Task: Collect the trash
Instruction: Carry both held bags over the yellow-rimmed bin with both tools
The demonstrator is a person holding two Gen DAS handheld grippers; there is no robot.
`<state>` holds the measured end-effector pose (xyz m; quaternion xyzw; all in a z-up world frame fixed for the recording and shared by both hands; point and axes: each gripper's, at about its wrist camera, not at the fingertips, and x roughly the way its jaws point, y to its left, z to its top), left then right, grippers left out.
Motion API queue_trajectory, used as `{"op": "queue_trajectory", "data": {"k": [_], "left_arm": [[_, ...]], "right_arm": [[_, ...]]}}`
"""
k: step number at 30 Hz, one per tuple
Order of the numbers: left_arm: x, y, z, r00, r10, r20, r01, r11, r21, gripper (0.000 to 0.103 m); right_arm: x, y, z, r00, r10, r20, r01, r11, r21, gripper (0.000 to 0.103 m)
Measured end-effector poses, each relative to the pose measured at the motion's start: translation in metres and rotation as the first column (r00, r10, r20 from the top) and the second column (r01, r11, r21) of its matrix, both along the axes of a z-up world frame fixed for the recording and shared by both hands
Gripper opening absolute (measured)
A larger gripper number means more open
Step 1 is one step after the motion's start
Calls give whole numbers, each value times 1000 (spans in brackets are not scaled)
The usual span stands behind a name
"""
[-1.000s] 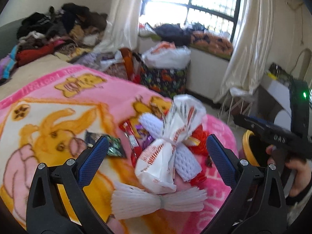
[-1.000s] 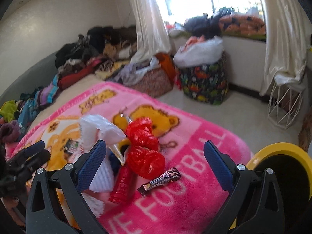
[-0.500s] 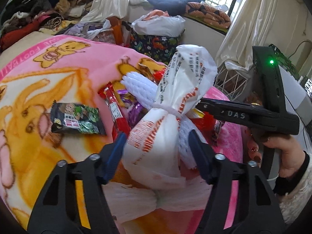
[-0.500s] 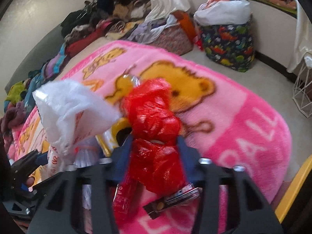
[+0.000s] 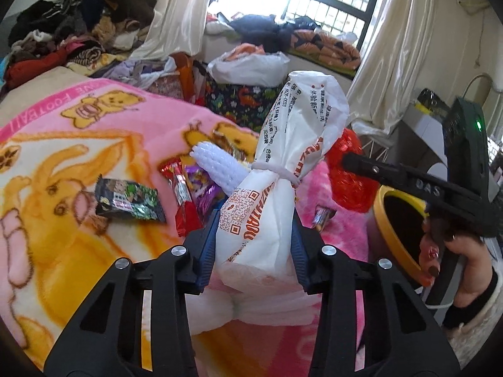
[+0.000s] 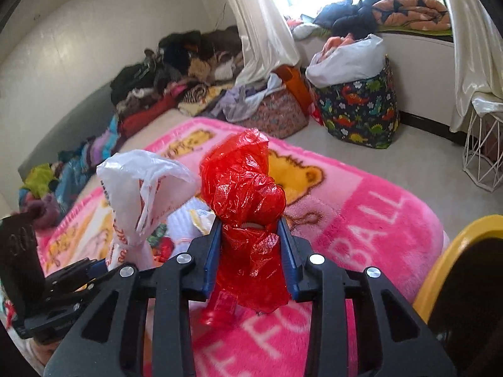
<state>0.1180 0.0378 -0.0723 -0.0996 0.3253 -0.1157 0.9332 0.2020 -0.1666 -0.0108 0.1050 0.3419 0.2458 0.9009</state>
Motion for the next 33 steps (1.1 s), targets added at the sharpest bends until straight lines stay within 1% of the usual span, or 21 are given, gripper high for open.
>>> {"op": "queue_trajectory", "data": {"k": [1,6,10,14,18,28,33], "left_arm": [[-3,-6,6,1000,6,8,-6,1000,-4,34],[-9,-9,20,999,12,41,-11,1000,-26,34],[-13,-17,28,998,-5,57,7,1000,-29,34],[-16,-25,36,997,-24,78,26,999,-30,34],[-21,-36,41,995,-52,90,54,998,-25,34],[-26,-75,48,985,-134,106,137,990,-19,34],[-27,-92,50,979,-168,112,172,985,-30,34]], "right_arm": [[-2,0,3,1000,-5,4,4,1000,3,32],[-22,-13,12,999,-35,24,35,999,-11,32],[-32,-26,17,998,-56,28,55,998,11,32],[-44,-37,23,996,-81,47,81,997,11,32],[-53,-52,28,992,-119,42,117,993,26,32],[-82,-104,38,968,-240,72,238,971,30,32],[-95,-126,39,953,-290,83,290,957,14,32]]}}
